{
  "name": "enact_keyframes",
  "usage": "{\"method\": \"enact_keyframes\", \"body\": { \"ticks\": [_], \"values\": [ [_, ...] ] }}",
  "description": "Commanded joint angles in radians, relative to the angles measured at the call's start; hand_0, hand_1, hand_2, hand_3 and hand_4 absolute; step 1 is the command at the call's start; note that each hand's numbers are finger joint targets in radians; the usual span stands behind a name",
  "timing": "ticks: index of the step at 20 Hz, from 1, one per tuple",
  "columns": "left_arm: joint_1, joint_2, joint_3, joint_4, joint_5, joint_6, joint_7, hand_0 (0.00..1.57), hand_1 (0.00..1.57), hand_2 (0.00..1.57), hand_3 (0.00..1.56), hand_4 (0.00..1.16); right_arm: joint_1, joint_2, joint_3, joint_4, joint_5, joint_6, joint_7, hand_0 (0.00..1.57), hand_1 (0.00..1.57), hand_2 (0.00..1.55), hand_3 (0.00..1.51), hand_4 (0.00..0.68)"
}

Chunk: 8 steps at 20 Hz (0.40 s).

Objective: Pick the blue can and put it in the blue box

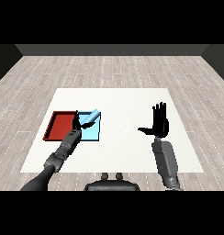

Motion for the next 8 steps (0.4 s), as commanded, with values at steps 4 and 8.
{"method": "enact_keyframes", "body": {
  "ticks": [4,8],
  "values": [
    [0.042,-0.038,0.065,-0.265,0.072,-0.211,-0.325,0.00,0.00,0.00,0.00,0.00,0.052,0.006,0.037,-0.026,0.021,0.025,-0.012,0.00,0.00,0.00,0.00,0.000],
    [0.161,-0.016,0.034,-0.437,0.085,-0.359,-0.386,0.00,0.00,0.00,0.00,0.00,0.024,-0.022,0.032,0.035,0.036,0.035,0.011,0.00,0.00,0.00,0.00,0.000]
  ]
}}
